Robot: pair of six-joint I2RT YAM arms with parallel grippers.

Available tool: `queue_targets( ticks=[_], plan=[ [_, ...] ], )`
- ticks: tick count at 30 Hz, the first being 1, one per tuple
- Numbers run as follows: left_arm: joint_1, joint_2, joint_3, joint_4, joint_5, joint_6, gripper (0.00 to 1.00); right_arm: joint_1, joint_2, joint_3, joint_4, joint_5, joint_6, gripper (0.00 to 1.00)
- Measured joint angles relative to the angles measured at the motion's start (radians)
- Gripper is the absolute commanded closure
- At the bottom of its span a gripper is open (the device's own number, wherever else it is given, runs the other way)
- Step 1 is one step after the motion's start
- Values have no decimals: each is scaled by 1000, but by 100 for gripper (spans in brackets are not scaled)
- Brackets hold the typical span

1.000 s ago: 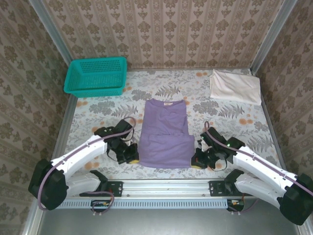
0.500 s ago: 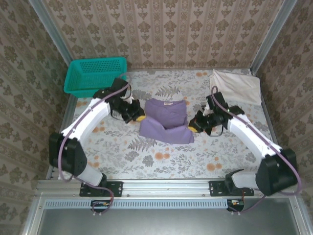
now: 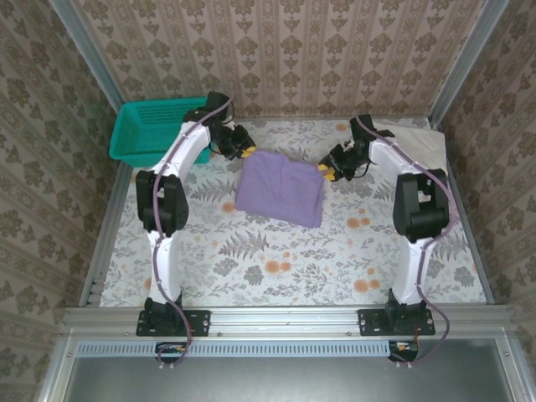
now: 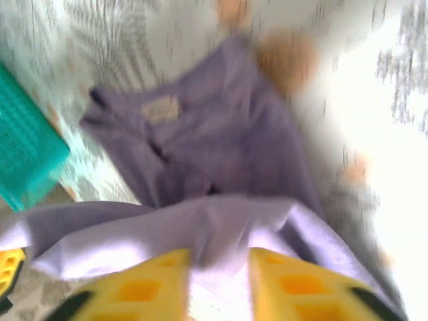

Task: Fold and stack the t-shirts

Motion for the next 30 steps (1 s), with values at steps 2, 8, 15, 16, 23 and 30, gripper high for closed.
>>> queue_targets(
  ticks=[2,8,15,16,23,30],
  plan=[
    [14,100,113,4,-11,-27,45,-26,93,98,-23,5,-6,43],
    [11,154,177,-14,-68,-44,49,-71,97,173,-86,48,-60,51],
    [-114,-97,-155,68,-98,0,63,17,-156,-133,23,28,-77,86],
    [-138,-129,-204,83,-97,13,64,49,-180,-184,59,17,-65,87],
    [-223,-161,-472,176,-97,110,69,253,-135,-375,287,-11,34,93],
    [-210,-256,-774,338,-135,160,70,262,-128,-555,500,-21,69,95]
  ],
)
